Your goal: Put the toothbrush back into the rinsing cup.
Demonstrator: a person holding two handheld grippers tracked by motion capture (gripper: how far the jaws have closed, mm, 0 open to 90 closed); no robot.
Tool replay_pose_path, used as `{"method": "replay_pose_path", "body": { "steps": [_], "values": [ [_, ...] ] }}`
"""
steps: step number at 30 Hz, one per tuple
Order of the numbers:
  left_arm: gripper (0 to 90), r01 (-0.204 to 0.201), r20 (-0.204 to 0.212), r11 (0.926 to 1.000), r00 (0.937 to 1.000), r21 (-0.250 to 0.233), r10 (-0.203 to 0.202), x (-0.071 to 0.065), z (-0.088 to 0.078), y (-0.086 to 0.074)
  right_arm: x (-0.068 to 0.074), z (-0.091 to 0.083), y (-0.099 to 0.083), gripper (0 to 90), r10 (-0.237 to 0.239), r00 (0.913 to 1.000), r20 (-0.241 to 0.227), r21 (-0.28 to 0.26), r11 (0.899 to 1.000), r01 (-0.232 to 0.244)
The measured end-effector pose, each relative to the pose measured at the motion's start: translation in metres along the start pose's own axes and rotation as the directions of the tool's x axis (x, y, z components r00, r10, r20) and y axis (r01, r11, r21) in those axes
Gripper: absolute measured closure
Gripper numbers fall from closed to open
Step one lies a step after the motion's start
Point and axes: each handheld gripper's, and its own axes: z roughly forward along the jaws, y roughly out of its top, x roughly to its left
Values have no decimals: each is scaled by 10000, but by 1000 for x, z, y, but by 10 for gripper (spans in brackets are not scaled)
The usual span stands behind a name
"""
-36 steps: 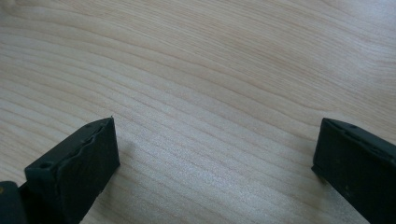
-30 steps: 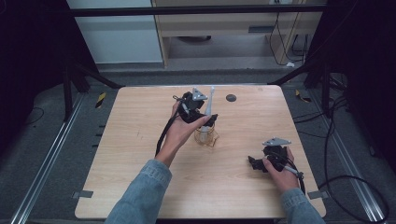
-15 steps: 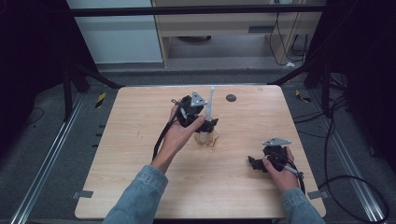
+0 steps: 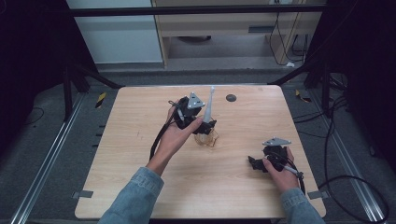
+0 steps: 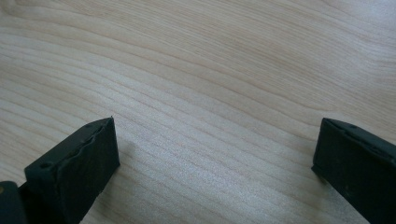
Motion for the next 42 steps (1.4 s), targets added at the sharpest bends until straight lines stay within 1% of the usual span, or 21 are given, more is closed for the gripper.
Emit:
{"method": "replay_pose_path", "body": {
  "steps": [7,11,17,22,27,31,33,39,42],
  "values": [
    [55,-2,-35,9999,10000,-147,2,0,-9,-4,0,0,0,4,-1,10000,3,1,10000,1],
    [54,2,-76,9999,10000,-107,-2,1,-12,-7,0,0,0,6,-15,10000,27,-6,10000,15],
    [54,76,-126,9998,9999,-195,-78,3,-19,-17,0,0,0,6,-4,10000,28,-10,10000,4],
    [54,210,-275,9996,9994,-205,-215,7,-26,-30,0,0,0,6,-15,10000,27,-9,10000,15],
    [55,398,-474,9990,9980,-187,-407,15,-36,-47,0,0,0,6,-17,10000,23,-2,10000,17],
    [59,654,-722,9974,9951,-296,-674,23,-44,-62,0,0,0,4,-10,10000,8,-4,10000,10],
    [60,716,-779,9971,9943,-243,-733,27,-47,-69,0,0,0,4,-2,10000,1,-3,10000,2],
    [61,915,-859,9957,9920,-161,-926,34,-50,-82,0,0,0,4,10,10000,-2,-7,10000,-10],
    [61,957,-920,9954,9911,-55,-958,36,-51,-88,0,0,0,4,-3,10000,-1,-2,10000,3]
  ]
}}
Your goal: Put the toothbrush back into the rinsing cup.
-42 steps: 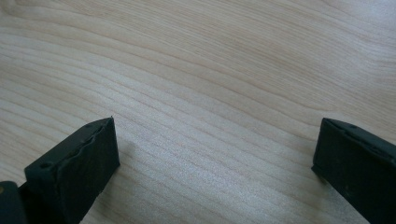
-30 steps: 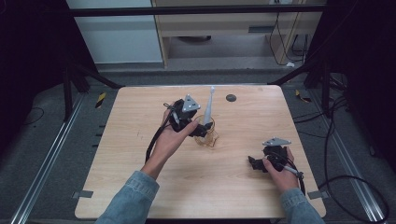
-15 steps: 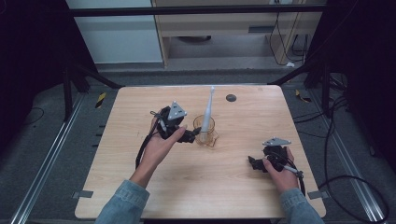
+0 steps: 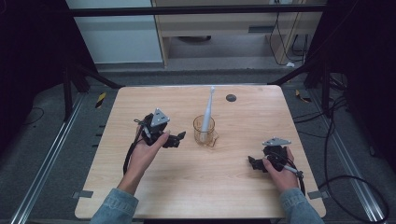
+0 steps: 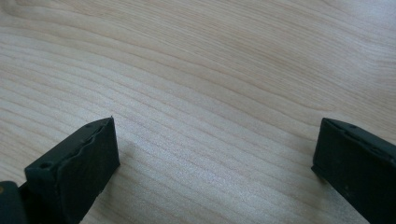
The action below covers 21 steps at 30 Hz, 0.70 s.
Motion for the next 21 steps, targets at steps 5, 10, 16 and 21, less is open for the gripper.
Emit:
{"method": "replay_pose_path", "body": {
  "steps": [5,10,16,21],
  "values": [
    [61,256,-26,9994,9997,228,-256,6,2,-10,0,0,0,4,2,10000,1,-1,10000,-2],
    [63,356,-272,9983,9990,472,-343,13,3,-20,0,0,0,4,2,10000,1,-1,10000,-2],
    [65,629,-508,9958,9969,658,-596,23,4,-32,0,0,0,4,1,10000,-1,-1,10000,-1],
    [65,855,-676,9929,9945,824,-800,32,4,-42,0,0,0,4,5,10000,0,-1,10000,-5]
  ]
}}
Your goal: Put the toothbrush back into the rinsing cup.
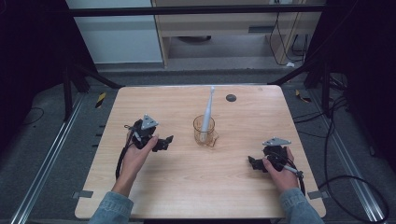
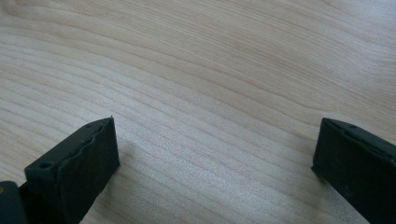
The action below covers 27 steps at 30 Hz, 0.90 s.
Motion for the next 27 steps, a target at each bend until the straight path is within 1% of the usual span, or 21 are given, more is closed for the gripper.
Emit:
{"method": "replay_pose_path", "body": {
  "steps": [3,6,13,15,17,19,21,22,23,25,27],
  "values": [
    [65,142,-201,9996,9997,235,-137,9,1,-8,0,0,0,4,-5,10000,3,1,10000,5],
    [66,390,-272,9985,9989,372,-380,16,4,-15,0,0,0,4,9,10000,-3,-1,10000,-9],
    [69,784,-563,9942,9956,738,-743,32,7,-32,0,0,0,4,8,10000,-1,-1,10000,-8],
    [96,946,-620,9923,9940,805,-898,37,7,-38,0,0,0,4,-3,10000,1,0,10000,3],
    [99,998,-645,9915,9934,833,-946,39,7,-40,0,0,0,4,-2,10000,1,0,10000,2],
    [99,1022,-787,9907,9923,901,-952,42,6,-44,0,0,0,4,-3,10000,1,1,10000,3],
    [99,1132,-933,9890,9902,954,-1044,46,6,-47,0,0,0,4,2,10000,2,3,10000,-2],
    [99,1217,-1050,9885,9881,897,-1122,48,6,-48,0,0,0,4,-3,10000,1,0,10000,3],
    [99,1233,-1144,9885,9870,870,-1131,50,6,-49,0,0,0,4,-3,10000,2,1,10000,3],
    [96,1165,-1327,9878,9859,1030,-1024,51,7,-51,0,0,0,4,0,10000,2,2,10000,0],
    [91,1205,-1369,9870,9849,1067,-1055,53,7,-53,0,0,0,4,10,10000,-1,-4,10000,-10]
  ]
}}
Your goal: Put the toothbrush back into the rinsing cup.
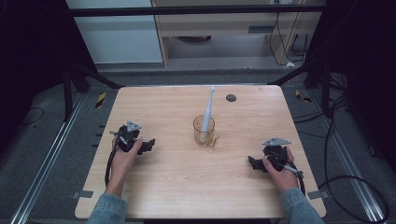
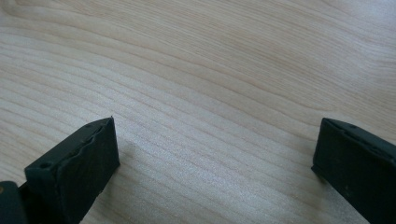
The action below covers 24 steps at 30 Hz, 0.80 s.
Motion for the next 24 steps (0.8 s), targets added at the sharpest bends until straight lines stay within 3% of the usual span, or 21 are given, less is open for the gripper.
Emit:
{"method": "replay_pose_path", "body": {
  "steps": [24],
  "values": [
    [82,757,-465,9961,9962,448,-736,29,9,-16,0,0,0,4,-11,10000,-2,5,10000,11]
  ]
}}
